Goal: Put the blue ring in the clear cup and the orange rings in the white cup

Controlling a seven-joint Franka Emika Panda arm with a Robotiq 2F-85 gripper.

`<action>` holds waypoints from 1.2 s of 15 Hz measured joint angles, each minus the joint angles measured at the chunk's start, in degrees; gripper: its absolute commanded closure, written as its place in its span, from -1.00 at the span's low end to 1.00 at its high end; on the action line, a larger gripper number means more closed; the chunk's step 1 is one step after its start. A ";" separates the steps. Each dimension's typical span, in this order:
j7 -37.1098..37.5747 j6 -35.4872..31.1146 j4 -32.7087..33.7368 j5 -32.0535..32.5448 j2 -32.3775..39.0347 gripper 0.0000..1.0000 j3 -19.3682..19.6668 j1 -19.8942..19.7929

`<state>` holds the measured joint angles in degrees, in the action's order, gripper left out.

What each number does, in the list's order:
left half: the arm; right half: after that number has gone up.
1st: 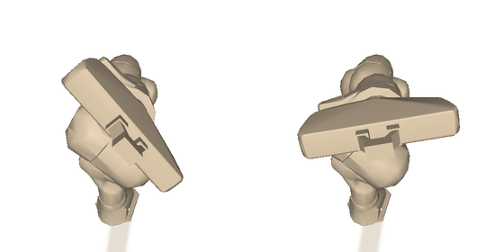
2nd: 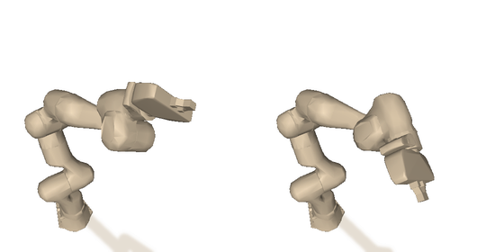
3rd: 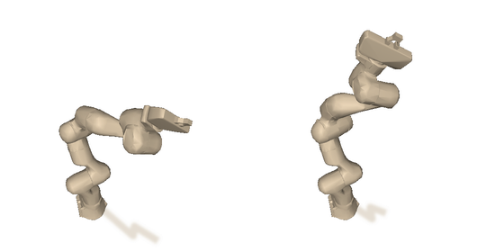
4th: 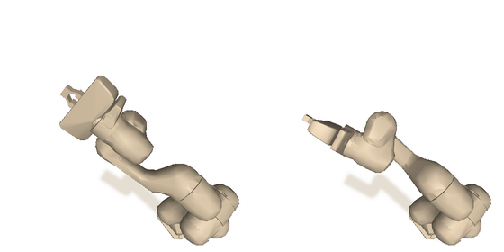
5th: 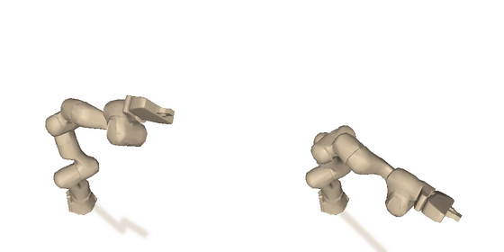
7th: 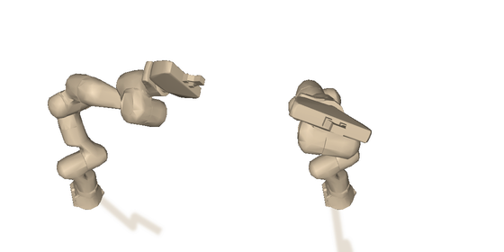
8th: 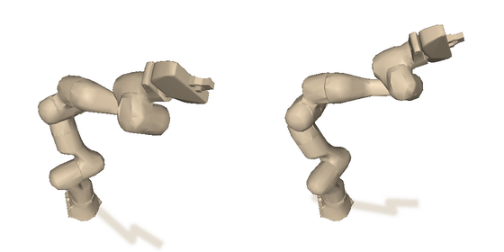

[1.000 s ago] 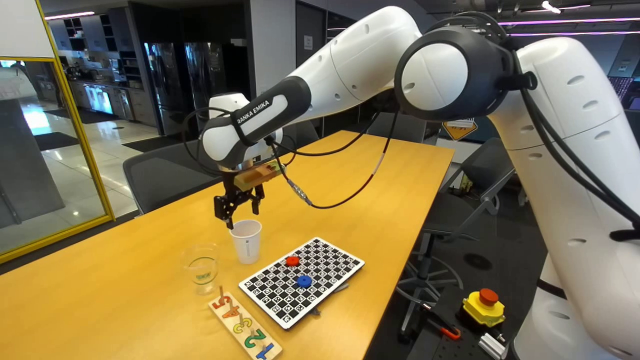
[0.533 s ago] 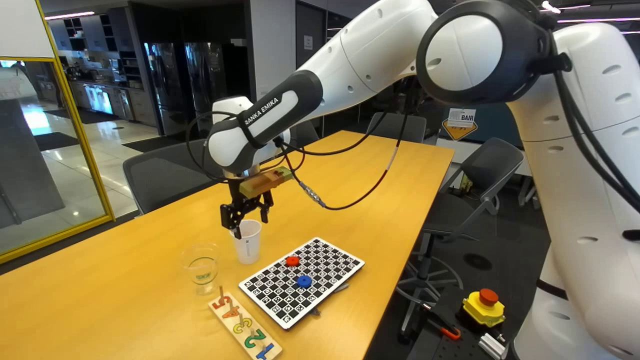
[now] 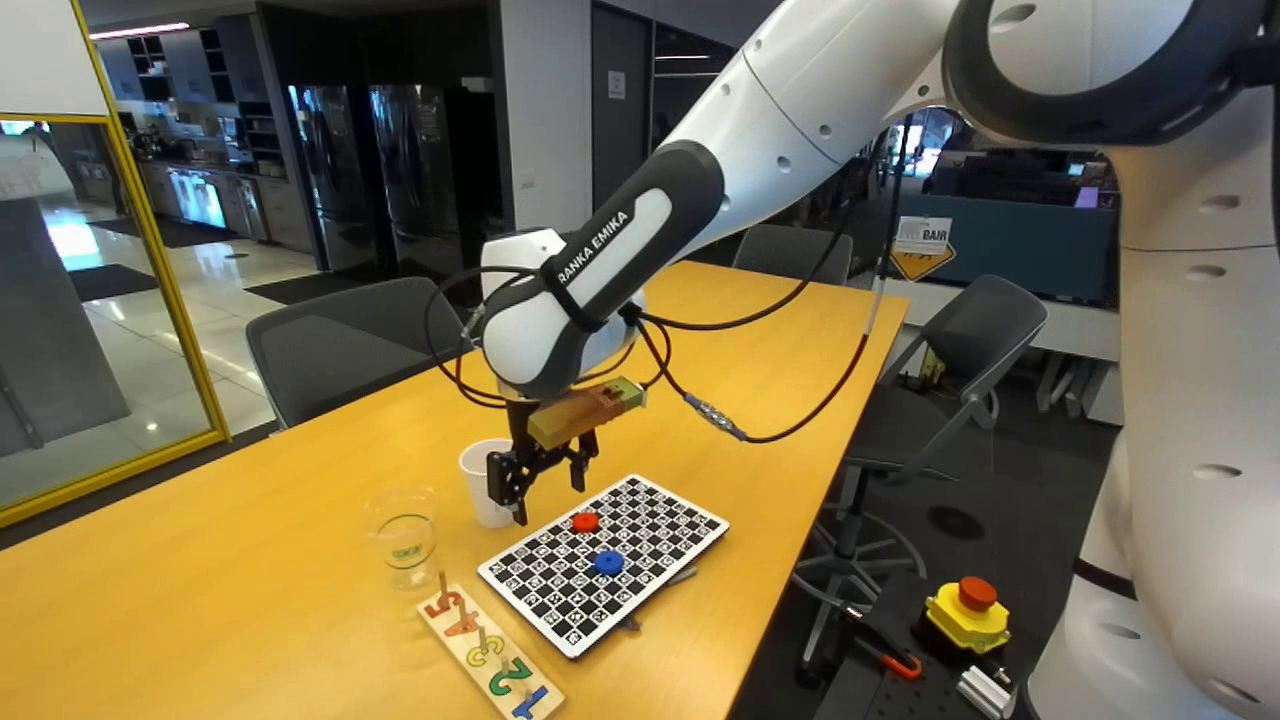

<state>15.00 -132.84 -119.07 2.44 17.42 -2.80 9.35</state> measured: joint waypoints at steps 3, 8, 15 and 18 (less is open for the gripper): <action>0.91 -3.80 -5.80 -1.68 -1.37 -1.00 0.32 -0.99; 2.93 -7.56 -10.94 -2.60 -1.55 -1.00 1.08 -2.56; 3.56 -8.76 -13.58 -4.59 -1.56 -1.00 1.25 -2.91; 3.56 -8.86 -13.94 -5.36 -1.55 -1.00 1.24 -2.91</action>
<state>18.56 -141.71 -133.01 -2.93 15.87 -1.56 6.44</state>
